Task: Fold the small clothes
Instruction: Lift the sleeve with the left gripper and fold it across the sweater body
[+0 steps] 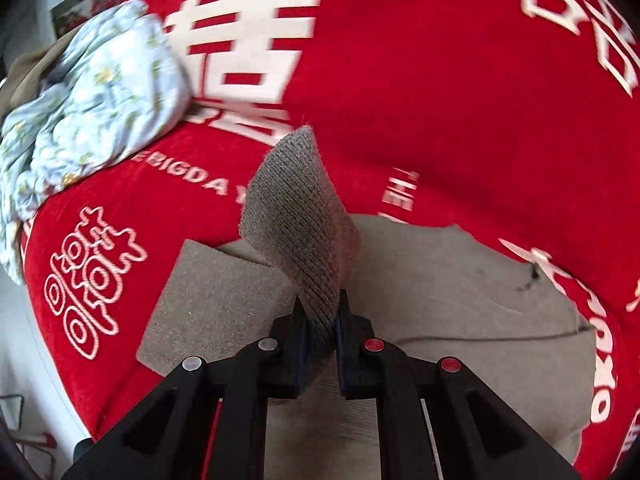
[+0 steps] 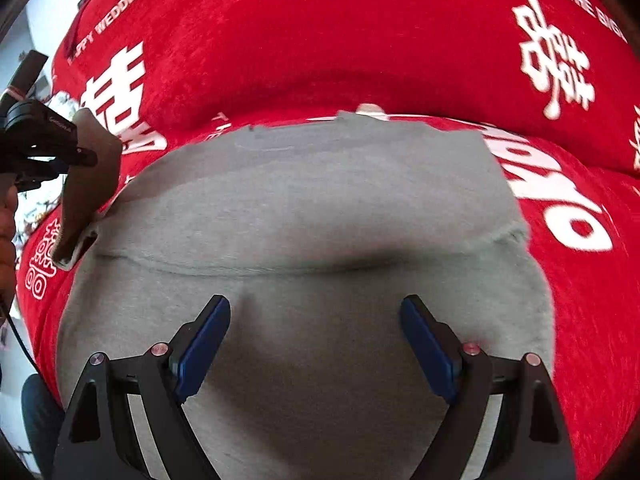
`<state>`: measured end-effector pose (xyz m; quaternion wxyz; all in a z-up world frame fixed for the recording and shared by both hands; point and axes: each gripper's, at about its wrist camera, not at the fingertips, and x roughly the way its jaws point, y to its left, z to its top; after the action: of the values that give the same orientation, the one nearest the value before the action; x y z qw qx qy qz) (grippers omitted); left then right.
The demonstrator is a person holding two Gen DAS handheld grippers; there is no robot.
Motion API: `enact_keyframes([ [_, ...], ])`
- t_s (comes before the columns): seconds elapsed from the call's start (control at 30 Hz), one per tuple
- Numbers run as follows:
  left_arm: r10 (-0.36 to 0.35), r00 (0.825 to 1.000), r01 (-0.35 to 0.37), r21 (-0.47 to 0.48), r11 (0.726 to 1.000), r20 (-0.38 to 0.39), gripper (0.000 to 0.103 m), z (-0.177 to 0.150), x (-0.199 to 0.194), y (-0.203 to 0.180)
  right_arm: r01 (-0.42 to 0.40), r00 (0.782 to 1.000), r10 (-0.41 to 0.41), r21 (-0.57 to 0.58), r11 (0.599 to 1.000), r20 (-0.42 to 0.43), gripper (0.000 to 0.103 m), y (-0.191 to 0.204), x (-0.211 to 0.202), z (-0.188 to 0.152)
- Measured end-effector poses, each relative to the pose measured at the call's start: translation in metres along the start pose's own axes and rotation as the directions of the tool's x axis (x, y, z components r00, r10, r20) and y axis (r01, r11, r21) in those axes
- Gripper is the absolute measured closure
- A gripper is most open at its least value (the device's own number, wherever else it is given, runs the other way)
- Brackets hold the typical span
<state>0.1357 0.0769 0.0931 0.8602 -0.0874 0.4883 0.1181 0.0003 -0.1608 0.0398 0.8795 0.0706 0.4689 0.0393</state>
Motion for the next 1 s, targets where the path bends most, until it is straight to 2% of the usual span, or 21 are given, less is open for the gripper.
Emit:
enact_keyframes([
  [0.33,-0.043,0.999,0.044,0.132,0.99,-0.007,0.091,-0.015,-0.019,-0.087,-0.001,0.999,0.002,-0.037,0.999,0.037,0.014,-0.007,-0.013,-0.018],
  [0.53,-0.064,0.998,0.065,0.196,0.978,-0.007,0.091,-0.025,-0.029,-0.12,-0.001,0.999,0.004,-0.054,0.999,0.054,0.014,-0.013,-0.019,-0.026],
  [0.8,-0.101,0.995,0.099,0.284,0.954,-0.01,0.091,-0.044,-0.042,-0.156,0.013,0.998,-0.008,-0.081,0.997,0.067,0.014,-0.019,-0.026,-0.034],
  [1.0,-0.151,0.988,0.148,0.35,0.925,-0.018,0.091,-0.057,-0.055,-0.184,0.012,0.997,-0.006,-0.077,0.997,0.074,0.014,-0.027,-0.031,-0.039],
])
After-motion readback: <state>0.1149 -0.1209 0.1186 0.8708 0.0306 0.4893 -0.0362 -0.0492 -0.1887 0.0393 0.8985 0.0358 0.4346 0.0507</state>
